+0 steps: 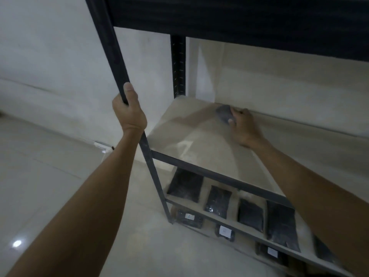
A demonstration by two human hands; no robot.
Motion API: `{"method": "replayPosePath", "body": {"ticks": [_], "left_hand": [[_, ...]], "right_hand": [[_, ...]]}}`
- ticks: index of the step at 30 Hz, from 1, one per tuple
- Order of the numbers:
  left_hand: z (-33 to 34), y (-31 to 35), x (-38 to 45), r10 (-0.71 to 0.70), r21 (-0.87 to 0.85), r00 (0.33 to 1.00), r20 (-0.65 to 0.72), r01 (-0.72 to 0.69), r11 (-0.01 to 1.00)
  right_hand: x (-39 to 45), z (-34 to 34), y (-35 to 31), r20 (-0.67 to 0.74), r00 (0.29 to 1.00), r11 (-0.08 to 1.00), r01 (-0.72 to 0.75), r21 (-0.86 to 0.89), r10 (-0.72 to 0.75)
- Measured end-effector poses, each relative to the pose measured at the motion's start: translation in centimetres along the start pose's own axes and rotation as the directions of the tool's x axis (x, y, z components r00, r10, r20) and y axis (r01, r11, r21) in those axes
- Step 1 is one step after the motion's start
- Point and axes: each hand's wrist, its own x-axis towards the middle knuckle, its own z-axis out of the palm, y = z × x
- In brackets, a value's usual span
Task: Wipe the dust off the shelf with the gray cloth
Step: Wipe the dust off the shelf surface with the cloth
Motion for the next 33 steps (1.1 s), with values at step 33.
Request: {"method": "replayPosePath", "body": {"ticks": [33], "left_hand": [[0.2,-1.3,0.5,0.021,0.013,1.000,0.000,-0.021,1.000]], "right_hand": [[-4.8,4.9,-10.0,0.101,0.808,0.814,0.573,0.091,-0.580]]}}
